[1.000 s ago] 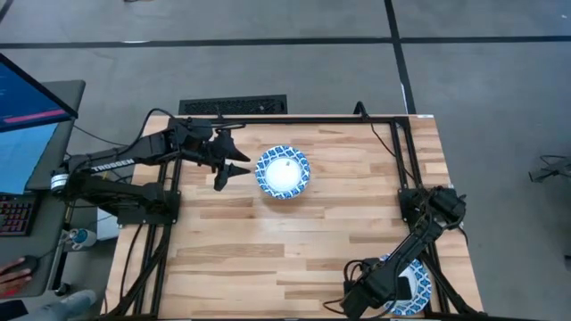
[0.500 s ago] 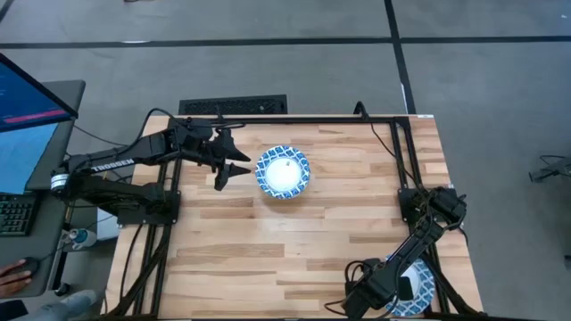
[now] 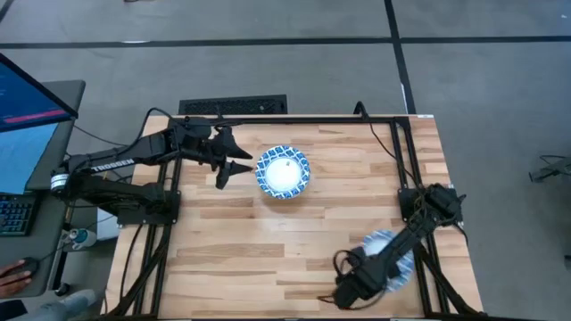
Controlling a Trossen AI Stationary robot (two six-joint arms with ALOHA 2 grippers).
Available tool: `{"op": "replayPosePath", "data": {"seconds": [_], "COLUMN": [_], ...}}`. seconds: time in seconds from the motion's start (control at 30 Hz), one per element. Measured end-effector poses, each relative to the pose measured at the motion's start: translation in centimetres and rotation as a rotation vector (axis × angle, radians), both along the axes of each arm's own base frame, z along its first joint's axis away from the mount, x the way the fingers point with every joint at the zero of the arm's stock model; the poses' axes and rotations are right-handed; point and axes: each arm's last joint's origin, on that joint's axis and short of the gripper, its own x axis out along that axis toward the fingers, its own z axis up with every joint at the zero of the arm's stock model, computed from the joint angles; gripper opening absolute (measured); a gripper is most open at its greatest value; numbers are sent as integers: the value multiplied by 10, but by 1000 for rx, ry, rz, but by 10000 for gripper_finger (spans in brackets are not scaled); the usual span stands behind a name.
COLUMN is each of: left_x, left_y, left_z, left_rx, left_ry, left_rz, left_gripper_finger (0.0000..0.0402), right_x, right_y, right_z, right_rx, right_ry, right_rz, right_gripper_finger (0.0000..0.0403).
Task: Nest bowls inside each other
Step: Stack the white bowl on the stacked white bowls
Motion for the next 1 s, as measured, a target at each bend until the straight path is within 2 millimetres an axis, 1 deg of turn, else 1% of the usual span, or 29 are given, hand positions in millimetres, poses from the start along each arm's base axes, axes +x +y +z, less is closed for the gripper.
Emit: {"op": "replayPosePath", "data": {"seconds": [0.1, 0.2, 0.27, 0.4, 0.47, 0.57, 0.7, 0.8, 0.9, 1.0], "left_x": [1, 2, 2, 7, 11, 20, 31, 35, 35, 31], "left_y": [0, 1, 1, 2, 4, 6, 10, 10, 5, -5], "left_z": [3, 4, 4, -1, -7, -16, -30, -35, -31, -17], "left_rx": [-2, -25, -47, -111, -142, -189, -221, -229, -220, -162], "left_ry": [-30, -45, -43, -16, 15, 64, 122, 148, 122, 36], "left_rz": [5, 17, 26, 52, 62, 82, 94, 72, 8, -36], "left_gripper_finger": [181, 181, 181, 181, 181, 181, 181, 181, 181, 181], "right_x": [19, 34, 40, 46, 47, 49, 52, 55, 59, 63], "right_y": [-14, -31, -46, -77, -92, -110, -126, -135, -144, -154], "right_z": [10, 21, 31, 50, 59, 67, 78, 84, 92, 97], "right_rx": [-34, -99, -148, -266, -321, -369, -406, -410, -383, -356], "right_ry": [-89, -138, -134, -88, -58, -8, 18, 18, 2, 5], "right_rz": [135, 280, 361, 543, 626, 756, 952, 1086, 1216, 1338], "right_gripper_finger": [12, 17, 14, 5, 9, 15, 8, 5, 12, 13]}}
